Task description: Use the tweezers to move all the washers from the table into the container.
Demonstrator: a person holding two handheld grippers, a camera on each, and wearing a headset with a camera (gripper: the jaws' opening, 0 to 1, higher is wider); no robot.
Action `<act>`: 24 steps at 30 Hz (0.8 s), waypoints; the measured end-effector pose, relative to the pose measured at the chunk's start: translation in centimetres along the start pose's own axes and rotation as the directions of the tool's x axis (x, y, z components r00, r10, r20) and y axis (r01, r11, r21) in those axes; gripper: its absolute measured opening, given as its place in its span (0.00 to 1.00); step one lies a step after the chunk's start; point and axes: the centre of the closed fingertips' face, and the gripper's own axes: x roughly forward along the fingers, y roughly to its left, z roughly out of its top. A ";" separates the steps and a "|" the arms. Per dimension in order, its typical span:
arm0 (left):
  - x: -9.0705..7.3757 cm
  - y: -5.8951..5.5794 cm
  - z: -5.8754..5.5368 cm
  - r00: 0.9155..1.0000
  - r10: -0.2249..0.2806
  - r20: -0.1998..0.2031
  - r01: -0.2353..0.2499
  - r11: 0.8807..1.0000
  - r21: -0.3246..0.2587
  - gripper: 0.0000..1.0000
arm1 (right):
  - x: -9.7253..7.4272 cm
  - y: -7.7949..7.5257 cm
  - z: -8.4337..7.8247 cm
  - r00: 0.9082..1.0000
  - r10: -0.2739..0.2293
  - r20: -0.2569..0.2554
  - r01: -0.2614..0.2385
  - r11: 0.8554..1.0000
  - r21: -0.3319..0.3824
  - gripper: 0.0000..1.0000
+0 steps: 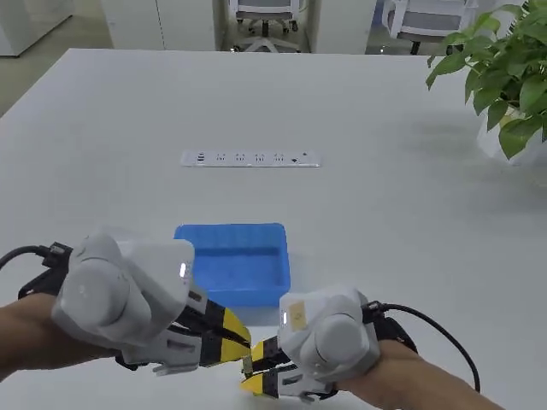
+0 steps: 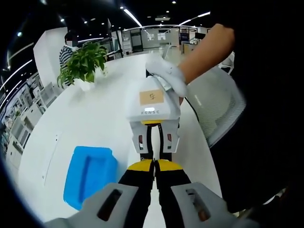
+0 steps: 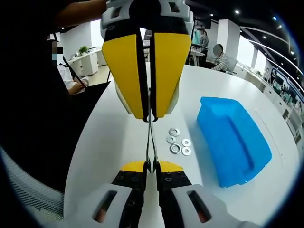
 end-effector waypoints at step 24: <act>-0.3 0.1 0.3 1.000 0.001 0.021 -0.001 1.000 -0.001 0.05 | -0.7 -0.3 -0.3 1.000 -0.018 -0.009 0.018 1.000 0.006 0.18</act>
